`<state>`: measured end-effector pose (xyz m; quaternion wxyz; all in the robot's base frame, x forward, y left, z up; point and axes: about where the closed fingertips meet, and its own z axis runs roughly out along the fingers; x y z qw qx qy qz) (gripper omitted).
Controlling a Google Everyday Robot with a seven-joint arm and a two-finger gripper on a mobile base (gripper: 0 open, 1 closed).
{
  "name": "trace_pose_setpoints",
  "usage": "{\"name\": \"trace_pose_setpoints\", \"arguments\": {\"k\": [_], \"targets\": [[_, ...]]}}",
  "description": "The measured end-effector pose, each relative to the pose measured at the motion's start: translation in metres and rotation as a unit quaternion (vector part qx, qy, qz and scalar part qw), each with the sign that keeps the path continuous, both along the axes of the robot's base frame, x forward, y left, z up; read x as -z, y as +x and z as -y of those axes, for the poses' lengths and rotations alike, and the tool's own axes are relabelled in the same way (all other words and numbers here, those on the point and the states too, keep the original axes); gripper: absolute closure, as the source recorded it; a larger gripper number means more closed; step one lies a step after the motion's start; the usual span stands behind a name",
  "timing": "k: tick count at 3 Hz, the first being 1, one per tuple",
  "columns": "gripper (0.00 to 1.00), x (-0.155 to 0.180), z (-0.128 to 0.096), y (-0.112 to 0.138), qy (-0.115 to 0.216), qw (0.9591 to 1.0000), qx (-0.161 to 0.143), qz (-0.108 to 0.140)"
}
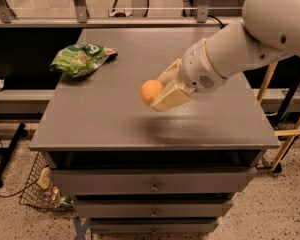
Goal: Move orange near green rice chip bag
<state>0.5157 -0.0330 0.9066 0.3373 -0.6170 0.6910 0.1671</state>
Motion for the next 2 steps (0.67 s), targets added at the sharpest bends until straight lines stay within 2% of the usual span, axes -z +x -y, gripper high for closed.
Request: {"name": "trace_pose_setpoints", "arguments": {"k": [1, 2], "targets": [[1.00, 0.000, 0.000, 0.000, 0.000, 1.0000, 0.000, 0.000], [1.00, -0.005, -0.017, 0.035, 0.017, 0.9998, -0.004, 0.013]]}}
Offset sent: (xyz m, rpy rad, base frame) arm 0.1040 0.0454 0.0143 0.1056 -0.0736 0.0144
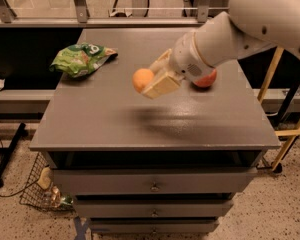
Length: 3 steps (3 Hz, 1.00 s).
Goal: Move orange near green rice chip bag
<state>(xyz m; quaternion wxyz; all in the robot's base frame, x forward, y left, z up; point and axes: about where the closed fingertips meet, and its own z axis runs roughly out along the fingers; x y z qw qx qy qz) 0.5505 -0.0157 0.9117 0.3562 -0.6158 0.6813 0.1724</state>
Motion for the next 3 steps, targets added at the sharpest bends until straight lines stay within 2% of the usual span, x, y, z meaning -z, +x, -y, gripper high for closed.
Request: {"name": "trace_pose_setpoints", "arguments": {"k": [1, 2, 3], "targets": [[1.00, -0.002, -0.018, 0.055, 0.012, 0.9998, 0.010, 0.008], [1.00, 0.011, -0.040, 0.112, 0.010, 0.9975, 0.066, 0.024], [1.00, 0.020, -0.057, 0.145, 0.013, 0.9932, 0.110, 0.037]]}}
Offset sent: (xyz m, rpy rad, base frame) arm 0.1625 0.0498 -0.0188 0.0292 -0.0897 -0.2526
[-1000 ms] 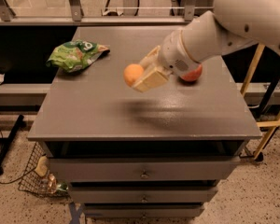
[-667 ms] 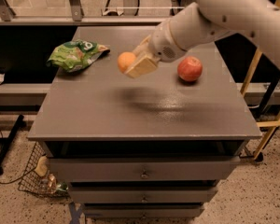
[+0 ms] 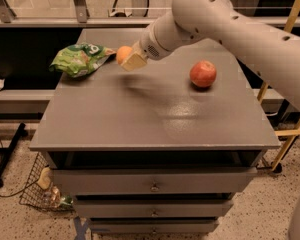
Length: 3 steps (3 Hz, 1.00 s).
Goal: Move orange near green rice chip bag
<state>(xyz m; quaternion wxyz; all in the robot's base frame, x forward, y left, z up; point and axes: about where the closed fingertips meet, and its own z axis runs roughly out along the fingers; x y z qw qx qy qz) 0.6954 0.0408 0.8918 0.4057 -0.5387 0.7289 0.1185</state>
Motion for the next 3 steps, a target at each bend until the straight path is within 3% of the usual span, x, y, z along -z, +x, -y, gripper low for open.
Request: {"name": "trace_pose_setpoints", "arguments": {"k": [1, 3], "targets": [[1.00, 0.015, -0.031, 0.023, -0.009, 0.9999, -0.003, -0.005], [1.00, 0.047, -0.083, 0.039, -0.037, 0.9975, -0.045, -0.040]]}}
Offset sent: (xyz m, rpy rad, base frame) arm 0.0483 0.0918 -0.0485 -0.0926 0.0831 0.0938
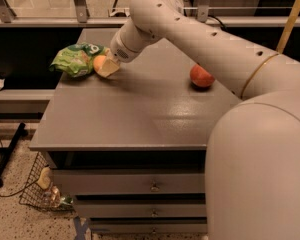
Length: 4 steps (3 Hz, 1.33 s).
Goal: Move orange near green rice chip bag
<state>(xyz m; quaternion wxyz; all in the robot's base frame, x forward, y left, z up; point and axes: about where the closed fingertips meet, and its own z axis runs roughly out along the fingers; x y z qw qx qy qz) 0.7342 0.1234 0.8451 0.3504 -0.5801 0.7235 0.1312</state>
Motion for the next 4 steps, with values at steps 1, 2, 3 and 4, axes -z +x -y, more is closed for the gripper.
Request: {"name": "trace_pose_setpoints", "arguments": {"k": [1, 2, 3, 4], "targets": [[0.81, 0.0017, -0.0017, -0.0006, 0.000, 1.0000, -0.001, -0.001], [0.57, 0.0041, -0.0033, -0.0011, -0.001, 1.0000, -0.003, -0.003], [0.36, 0.0063, -0.0051, -0.0015, -0.001, 1.0000, -0.004, -0.005], [0.11, 0.0089, -0.0071, -0.0020, -0.002, 1.0000, -0.006, -0.006]]}}
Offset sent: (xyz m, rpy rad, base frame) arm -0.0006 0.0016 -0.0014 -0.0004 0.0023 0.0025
